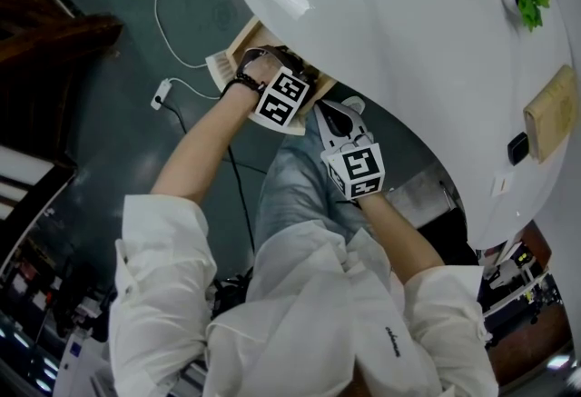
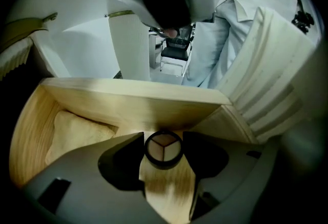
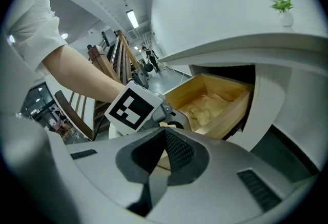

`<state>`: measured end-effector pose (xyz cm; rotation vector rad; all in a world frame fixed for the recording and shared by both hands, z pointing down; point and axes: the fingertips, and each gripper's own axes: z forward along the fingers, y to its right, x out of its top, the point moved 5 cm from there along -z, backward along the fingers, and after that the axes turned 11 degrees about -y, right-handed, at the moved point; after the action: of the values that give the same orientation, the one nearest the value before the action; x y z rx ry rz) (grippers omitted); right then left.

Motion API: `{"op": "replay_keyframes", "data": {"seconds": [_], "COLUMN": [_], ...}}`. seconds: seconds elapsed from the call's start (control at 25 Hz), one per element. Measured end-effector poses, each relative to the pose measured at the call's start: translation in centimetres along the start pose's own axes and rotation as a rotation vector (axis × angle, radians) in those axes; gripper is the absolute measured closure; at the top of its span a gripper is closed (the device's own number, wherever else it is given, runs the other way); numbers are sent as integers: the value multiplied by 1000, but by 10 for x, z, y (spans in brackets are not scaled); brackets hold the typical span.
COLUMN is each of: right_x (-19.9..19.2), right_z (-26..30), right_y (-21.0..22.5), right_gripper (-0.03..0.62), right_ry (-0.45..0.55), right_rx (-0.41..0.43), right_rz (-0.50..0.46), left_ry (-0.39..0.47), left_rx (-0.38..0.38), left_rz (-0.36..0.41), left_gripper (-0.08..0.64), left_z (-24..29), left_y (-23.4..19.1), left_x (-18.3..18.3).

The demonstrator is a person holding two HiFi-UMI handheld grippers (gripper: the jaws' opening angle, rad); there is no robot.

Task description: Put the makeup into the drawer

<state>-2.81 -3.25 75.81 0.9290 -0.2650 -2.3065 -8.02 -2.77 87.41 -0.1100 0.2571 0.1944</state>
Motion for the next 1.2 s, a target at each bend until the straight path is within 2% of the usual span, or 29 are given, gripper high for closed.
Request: {"op": "replay_keyframes", "data": {"seconds": [0.2,0.28,0.4,0.48,0.6,0.72,0.84,0.96,1.08,1.2], "right_x": [5,9,17,25,45,70,93,107,115,125], "right_z": [-4,-10,-26,-42,-73,-116,-163,-208,-257,-311], "right_y": [-5,-8,-17,-22,-27,-29,-22,-6,7,19], "right_gripper": [575,575,575,575,575,575,575,575,575,575], "right_ry": [12,24,48,73,129,216,316,406,502,602], "right_rx": [-7,-7,4,7,-3,-8,-51,-140,-240,-363], "right_rz": [7,12,17,14,11,43,76,139,211,212], "left_ry": [19,22,50,89,167,278,456,659,823,991], "left_rx": [8,45,144,191,267,390,535,666,779,833], "left_rz": [-16,-1,13,-12,-74,-208,-396,-560,-655,-773], "left_gripper": [314,324,420,503,529,534,534,534,534,534], "left_z": [-16,-28,-58,-83,-131,-191,-254,-315,-368,-413], "left_y": [3,2,1,1,2,-1,-13,-33,-47,-59], "left_x": [-3,-3,4,12,30,49,68,89,110,127]}}
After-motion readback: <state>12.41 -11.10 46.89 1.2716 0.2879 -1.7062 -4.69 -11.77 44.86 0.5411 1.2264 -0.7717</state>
